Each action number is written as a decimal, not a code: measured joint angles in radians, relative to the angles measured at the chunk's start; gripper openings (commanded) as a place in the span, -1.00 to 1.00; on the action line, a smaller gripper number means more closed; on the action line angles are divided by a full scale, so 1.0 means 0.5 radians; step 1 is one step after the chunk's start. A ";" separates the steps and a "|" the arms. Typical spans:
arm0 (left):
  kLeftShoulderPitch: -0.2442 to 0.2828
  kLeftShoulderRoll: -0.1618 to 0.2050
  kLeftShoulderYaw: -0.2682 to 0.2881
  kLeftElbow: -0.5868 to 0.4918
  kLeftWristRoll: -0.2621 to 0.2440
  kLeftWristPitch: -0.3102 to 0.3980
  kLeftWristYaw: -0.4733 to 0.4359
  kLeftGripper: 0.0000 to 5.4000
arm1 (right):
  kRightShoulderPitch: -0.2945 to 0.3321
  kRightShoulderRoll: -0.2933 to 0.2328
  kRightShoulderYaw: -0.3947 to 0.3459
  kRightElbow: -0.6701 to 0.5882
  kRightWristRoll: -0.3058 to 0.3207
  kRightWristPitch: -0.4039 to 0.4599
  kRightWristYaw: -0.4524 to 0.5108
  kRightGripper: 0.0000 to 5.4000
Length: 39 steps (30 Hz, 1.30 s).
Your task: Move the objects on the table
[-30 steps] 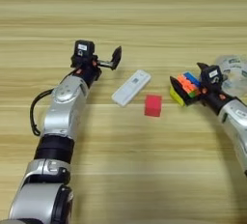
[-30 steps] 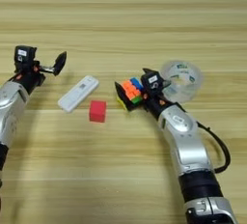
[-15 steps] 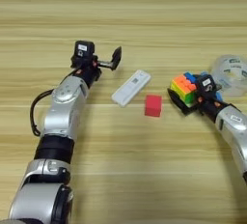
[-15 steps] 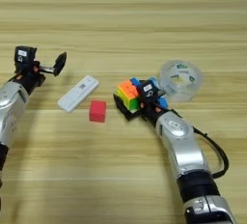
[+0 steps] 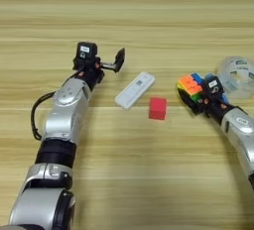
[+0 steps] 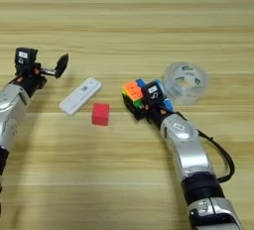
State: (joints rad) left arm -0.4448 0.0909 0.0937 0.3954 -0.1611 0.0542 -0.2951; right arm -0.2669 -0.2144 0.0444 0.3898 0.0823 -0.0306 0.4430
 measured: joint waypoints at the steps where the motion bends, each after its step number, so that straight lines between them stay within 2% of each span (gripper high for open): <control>1: 0.000 0.000 0.000 0.000 0.000 0.000 0.000 1.00 | 0.000 0.000 0.000 0.000 0.000 -0.001 -0.001 0.25; 12: 0.000 -0.001 0.001 0.002 0.000 -0.002 0.002 1.00 | 0.023 -0.003 -0.071 -0.312 0.016 0.001 -0.078 0.25; 21: 0.000 -0.001 0.002 0.004 0.000 -0.002 0.009 1.00 | 0.064 -0.013 -0.130 -0.440 0.048 0.043 -0.122 0.25; 28: 0.000 -0.001 0.002 0.004 0.000 -0.002 0.012 1.00 | 0.063 -0.018 -0.314 -0.487 0.112 0.048 -0.270 0.25; 32: -0.001 -0.001 0.003 0.005 0.000 -0.003 0.015 1.00 | 0.061 -0.075 -0.492 -0.536 0.128 0.048 -0.417 0.25; 39: -0.003 0.001 0.006 0.021 -0.001 -0.003 0.014 1.00 | 0.066 -0.152 -0.689 -0.571 0.119 0.084 -0.637 0.25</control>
State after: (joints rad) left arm -0.4462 0.0915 0.0967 0.4057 -0.1618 0.0526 -0.2880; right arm -0.2338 -0.2903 -0.2999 0.1043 0.1420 0.0115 0.1245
